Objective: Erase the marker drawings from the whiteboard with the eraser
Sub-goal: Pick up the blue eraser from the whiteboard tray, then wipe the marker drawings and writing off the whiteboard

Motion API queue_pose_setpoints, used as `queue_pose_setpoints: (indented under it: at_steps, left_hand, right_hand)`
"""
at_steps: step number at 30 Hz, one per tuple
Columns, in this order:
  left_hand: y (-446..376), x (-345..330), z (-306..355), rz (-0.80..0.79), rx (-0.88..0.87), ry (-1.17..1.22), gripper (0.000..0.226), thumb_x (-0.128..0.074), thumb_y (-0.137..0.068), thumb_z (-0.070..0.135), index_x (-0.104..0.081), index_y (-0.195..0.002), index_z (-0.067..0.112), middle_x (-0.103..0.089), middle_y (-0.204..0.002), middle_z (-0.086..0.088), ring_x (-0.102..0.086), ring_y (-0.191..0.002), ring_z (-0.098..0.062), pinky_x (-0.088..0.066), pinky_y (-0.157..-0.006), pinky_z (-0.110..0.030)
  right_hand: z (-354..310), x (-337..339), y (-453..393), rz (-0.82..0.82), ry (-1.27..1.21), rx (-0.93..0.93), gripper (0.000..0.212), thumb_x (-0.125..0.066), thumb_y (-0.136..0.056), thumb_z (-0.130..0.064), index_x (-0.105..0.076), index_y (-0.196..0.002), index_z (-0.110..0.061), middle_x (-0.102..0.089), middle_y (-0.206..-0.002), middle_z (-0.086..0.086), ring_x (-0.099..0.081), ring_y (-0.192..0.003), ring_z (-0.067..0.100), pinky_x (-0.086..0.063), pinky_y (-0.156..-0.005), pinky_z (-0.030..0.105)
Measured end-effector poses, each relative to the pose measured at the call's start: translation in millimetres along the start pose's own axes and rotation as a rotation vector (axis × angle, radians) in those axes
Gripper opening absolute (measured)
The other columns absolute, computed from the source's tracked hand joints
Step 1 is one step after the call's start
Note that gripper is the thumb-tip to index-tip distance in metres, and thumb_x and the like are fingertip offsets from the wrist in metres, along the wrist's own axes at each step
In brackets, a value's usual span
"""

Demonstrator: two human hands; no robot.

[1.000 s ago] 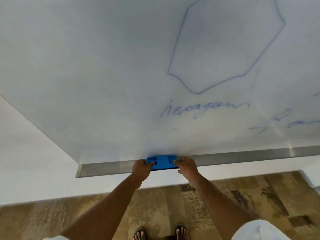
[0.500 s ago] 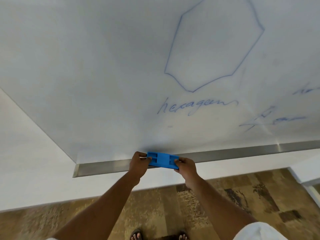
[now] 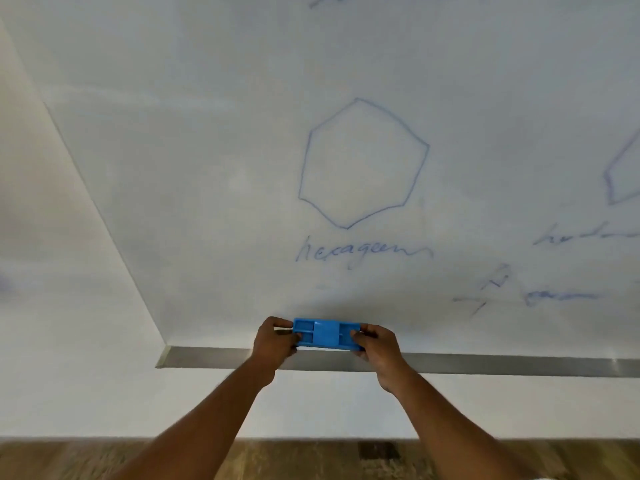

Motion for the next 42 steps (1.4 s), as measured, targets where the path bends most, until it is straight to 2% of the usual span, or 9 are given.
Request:
queue_pose_setpoints:
  at_steps: [5, 11, 14, 18, 21, 24, 28, 35, 42]
  left_hand:
    - [36, -23, 29, 0.004, -0.05, 0.11, 0.028, -0.067, -0.095, -0.017, -0.061, -0.102, 0.009, -0.072, -0.105, -0.02, -0.075, -0.085, -0.028, -0.063, -0.067, -0.031]
    - [80, -46, 64, 0.066, -0.13, 0.17, 0.021, -0.067, -0.099, -0.009, -0.063, -0.109, 0.009, -0.072, -0.11, -0.019, -0.077, -0.094, -0.028, -0.066, -0.068, -0.028]
    - [98, -49, 87, 0.097, -0.2, 0.158, 0.02, -0.068, -0.099, -0.008, -0.063, -0.11, 0.008, -0.071, -0.111, -0.019, -0.077, -0.098, -0.029, -0.066, -0.068, -0.025]
    - [118, -46, 123, 0.137, -0.313, 0.109, 0.015, -0.067, -0.1, -0.005, -0.064, -0.109, 0.007, -0.071, -0.112, -0.021, -0.075, -0.098, -0.029, -0.065, -0.08, -0.032]
    - [127, -39, 148, 0.153, -0.361, 0.13, 0.014, -0.067, -0.101, -0.002, -0.065, -0.113, 0.005, -0.072, -0.113, -0.02, -0.075, -0.097, -0.028, -0.065, -0.086, -0.035]
    - [132, -30, 170, 0.17, -0.393, 0.129, 0.017, -0.066, -0.102, -0.001, -0.066, -0.119, 0.001, -0.072, -0.115, -0.021, -0.075, -0.099, -0.029, -0.064, -0.082, -0.031]
    - [141, -18, 201, 0.179, -0.436, 0.118, 0.019, -0.065, -0.102, -0.001, -0.067, -0.121, 0.002, -0.072, -0.117, -0.02, -0.075, -0.107, -0.032, -0.065, -0.095, -0.04]
    - [157, 12, 269, 0.187, -0.581, 0.056, 0.017, -0.067, -0.103, 0.004, -0.067, -0.12, 0.007, -0.073, -0.116, -0.016, -0.074, -0.109, -0.029, -0.063, -0.1, -0.041]
    - [178, 43, 363, 0.228, -0.889, -0.22, 0.019, -0.074, -0.102, 0.018, -0.064, -0.117, 0.024, -0.068, -0.121, 0.004, -0.067, -0.113, -0.017, -0.052, -0.081, -0.016]
  right_hand:
    - [-27, 31, 16, -0.04, -0.079, 0.056, 0.028, -0.065, -0.098, -0.001, -0.063, -0.125, 0.004, -0.067, -0.122, 0.027, -0.066, -0.117, 0.04, -0.058, -0.099, 0.048]
    - [-57, 58, 35, -0.131, -0.06, 0.169, 0.026, -0.066, -0.098, -0.005, -0.06, -0.123, -0.008, -0.065, -0.126, 0.022, -0.067, -0.115, 0.034, -0.06, -0.094, 0.044]
    - [-78, 60, 45, -0.129, 0.125, 0.372, 0.036, -0.072, -0.095, -0.012, -0.058, -0.128, -0.015, -0.063, -0.126, 0.01, -0.064, -0.118, 0.028, -0.06, -0.097, 0.042]
    - [-109, 45, 68, -0.12, 0.357, 0.682, 0.051, -0.081, -0.088, -0.026, -0.052, -0.13, -0.033, -0.055, -0.127, -0.01, -0.058, -0.117, 0.012, -0.054, -0.095, 0.023]
    - [-132, 33, 82, -0.09, 0.494, 0.863, 0.061, -0.082, -0.087, -0.034, -0.047, -0.137, -0.034, -0.048, -0.126, -0.018, -0.053, -0.118, 0.007, -0.049, -0.098, 0.021]
    - [-148, 26, 92, -0.07, 0.531, 0.945, 0.061, -0.079, -0.089, -0.04, -0.045, -0.139, -0.032, -0.049, -0.128, -0.017, -0.053, -0.12, 0.007, -0.051, -0.1, 0.023]
    - [-177, 11, 104, -0.012, 0.541, 1.062, 0.062, -0.079, -0.088, -0.043, -0.046, -0.139, -0.029, -0.054, -0.13, -0.012, -0.053, -0.118, 0.007, -0.054, -0.099, 0.027]
    - [-245, -27, 133, 0.133, 0.544, 1.254, 0.066, -0.079, -0.082, -0.056, -0.05, -0.134, -0.028, -0.056, -0.121, -0.014, -0.057, -0.107, 0.006, -0.055, -0.087, 0.017]
    - [-321, -34, 153, 0.265, 0.463, 1.366, 0.065, -0.08, -0.079, -0.057, -0.056, -0.13, -0.025, -0.061, -0.118, -0.009, -0.061, -0.105, 0.01, -0.061, -0.083, 0.027]
Point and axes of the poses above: each hand's wrist, its own y-axis away from the middle knuckle, its own x-axis out of the back of the hand, z = x × y, the point moved 7 cm from there along -y, towards the middle knuckle
